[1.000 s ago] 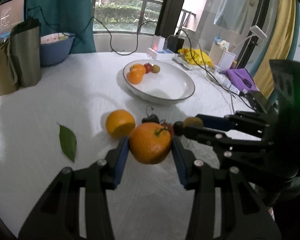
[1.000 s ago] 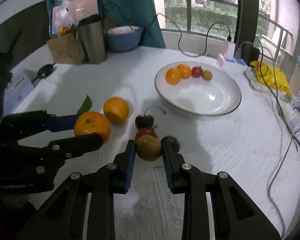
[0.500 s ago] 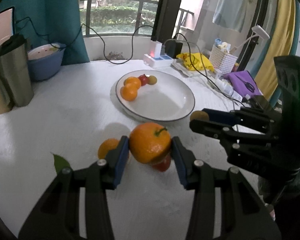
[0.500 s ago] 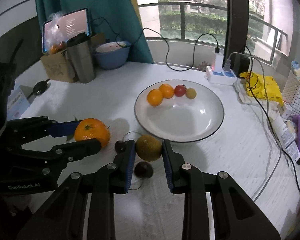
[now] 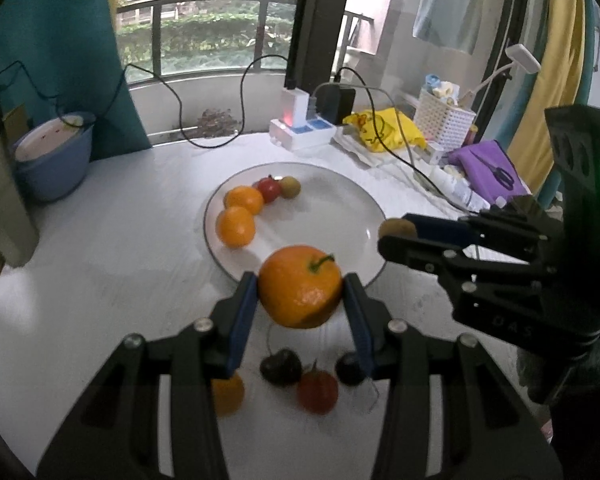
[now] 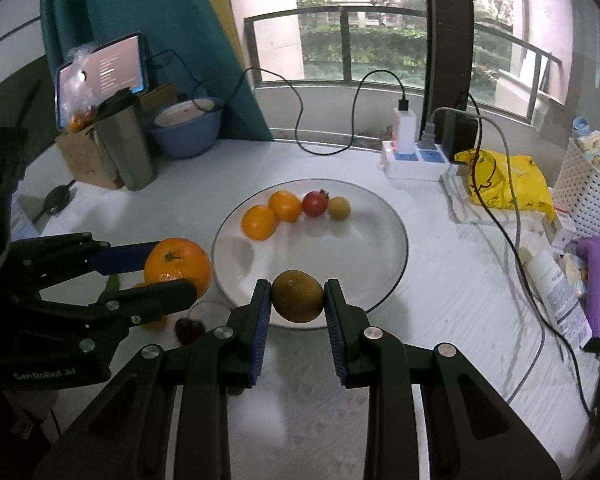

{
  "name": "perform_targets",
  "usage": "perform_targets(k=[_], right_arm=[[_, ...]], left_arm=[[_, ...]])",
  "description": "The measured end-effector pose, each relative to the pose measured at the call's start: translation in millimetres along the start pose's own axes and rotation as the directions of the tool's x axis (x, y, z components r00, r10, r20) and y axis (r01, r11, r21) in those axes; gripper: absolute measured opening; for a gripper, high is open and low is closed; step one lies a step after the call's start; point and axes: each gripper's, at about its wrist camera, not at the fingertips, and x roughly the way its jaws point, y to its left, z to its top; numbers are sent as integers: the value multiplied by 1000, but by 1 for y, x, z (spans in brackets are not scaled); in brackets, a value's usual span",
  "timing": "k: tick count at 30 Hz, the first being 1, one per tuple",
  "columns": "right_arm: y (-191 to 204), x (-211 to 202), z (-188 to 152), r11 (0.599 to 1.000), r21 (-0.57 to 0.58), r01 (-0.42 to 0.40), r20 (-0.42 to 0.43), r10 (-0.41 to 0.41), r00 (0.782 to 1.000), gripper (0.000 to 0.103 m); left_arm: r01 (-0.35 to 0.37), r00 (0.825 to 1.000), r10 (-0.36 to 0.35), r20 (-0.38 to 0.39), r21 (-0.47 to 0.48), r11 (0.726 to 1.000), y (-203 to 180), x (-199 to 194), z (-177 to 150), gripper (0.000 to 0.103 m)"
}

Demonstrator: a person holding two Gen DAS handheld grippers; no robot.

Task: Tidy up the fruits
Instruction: 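Carry the large orange and yellow-green fruit toward the white plate with both tools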

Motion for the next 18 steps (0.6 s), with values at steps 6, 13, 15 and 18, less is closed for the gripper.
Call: perform_targets(k=[6, 13, 15, 18], right_arm=[[-13, 14, 8, 1000, 15, 9, -8, -9, 1000, 29], [-23, 34, 16, 1000, 19, 7, -26, -6, 1000, 29], [-25, 38, 19, 1000, 20, 6, -28, -6, 1000, 29], [-29, 46, 22, 1000, 23, 5, -32, -5, 999, 29]], left_arm=[[0, 1000, 0, -13, 10, 1000, 2, 18, 14, 45], [-5, 999, 6, -33, 17, 1000, 8, 40, 26, 45], [-9, 999, 10, -35, 17, 1000, 9, 44, 28, 45], [-13, 999, 14, -37, 22, 1000, 12, 51, 32, 45]])
